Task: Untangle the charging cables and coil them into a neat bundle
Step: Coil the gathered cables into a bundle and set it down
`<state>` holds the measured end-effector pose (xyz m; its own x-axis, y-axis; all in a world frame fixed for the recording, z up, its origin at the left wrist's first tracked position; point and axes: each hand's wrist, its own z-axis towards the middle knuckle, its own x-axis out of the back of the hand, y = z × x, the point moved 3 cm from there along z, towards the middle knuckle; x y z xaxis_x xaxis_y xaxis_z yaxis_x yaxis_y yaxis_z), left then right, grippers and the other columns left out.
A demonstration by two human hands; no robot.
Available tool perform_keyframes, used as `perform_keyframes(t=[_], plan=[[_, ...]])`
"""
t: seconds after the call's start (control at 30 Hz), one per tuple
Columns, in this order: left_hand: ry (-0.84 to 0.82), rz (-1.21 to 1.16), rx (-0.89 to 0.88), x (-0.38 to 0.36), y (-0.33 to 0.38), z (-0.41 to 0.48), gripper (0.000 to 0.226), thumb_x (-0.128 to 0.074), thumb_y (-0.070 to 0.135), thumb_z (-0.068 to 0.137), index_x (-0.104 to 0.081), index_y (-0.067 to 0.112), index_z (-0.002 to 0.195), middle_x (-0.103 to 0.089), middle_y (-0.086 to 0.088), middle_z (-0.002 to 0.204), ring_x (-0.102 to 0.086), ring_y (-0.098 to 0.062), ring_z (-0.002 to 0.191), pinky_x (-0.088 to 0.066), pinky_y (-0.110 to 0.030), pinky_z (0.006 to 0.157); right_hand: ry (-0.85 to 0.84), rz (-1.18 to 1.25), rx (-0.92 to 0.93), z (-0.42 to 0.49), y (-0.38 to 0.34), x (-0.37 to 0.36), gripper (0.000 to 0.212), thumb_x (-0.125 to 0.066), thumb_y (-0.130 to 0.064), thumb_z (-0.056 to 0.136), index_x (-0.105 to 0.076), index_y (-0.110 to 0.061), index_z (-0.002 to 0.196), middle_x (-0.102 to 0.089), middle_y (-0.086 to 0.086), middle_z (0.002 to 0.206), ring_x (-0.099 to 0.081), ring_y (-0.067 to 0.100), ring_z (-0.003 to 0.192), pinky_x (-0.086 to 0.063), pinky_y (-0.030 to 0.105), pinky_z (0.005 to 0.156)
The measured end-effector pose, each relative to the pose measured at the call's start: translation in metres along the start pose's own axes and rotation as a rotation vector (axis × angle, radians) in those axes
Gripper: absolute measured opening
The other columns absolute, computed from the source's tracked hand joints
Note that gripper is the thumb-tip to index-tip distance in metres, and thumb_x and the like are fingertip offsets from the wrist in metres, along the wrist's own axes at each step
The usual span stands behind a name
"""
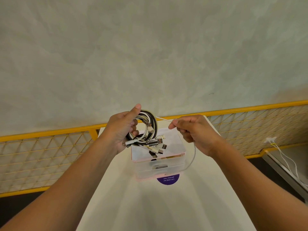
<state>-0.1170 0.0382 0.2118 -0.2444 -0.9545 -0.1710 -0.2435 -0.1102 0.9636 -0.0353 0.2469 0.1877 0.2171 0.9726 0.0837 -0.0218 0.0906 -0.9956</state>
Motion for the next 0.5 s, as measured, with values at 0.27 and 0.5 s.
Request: perform_keyframes(t=[0.27, 0.5], plan=[[-0.057, 0.198, -0.112, -0.009, -0.007, 0.001, 0.037, -0.071, 0.045, 0.088, -0.062, 0.012, 0.073, -0.039, 0.007, 0.053, -0.033, -0.012, 0.046, -0.035, -0.029, 0.050, -0.152, -0.187, -0.048, -0.005, -0.013, -0.020, 0.034, -0.066, -0.043, 0.094, -0.066, -0.030, 0.126, -0.073, -0.003, 0.085, -0.043, 0.012, 0.052, -0.036, 0.024, 0.051], [-0.206, 0.309, -0.129, -0.024, -0.015, -0.006, 0.039, -0.068, 0.045, 0.090, -0.070, 0.006, 0.083, -0.041, 0.003, 0.056, -0.039, -0.013, 0.049, -0.041, -0.028, 0.053, -0.191, -0.234, 0.088, -0.004, -0.022, -0.041, 0.029, -0.078, -0.012, 0.086, -0.074, -0.018, 0.114, -0.076, -0.008, 0.082, -0.068, 0.001, 0.071, -0.049, 0.014, 0.068]])
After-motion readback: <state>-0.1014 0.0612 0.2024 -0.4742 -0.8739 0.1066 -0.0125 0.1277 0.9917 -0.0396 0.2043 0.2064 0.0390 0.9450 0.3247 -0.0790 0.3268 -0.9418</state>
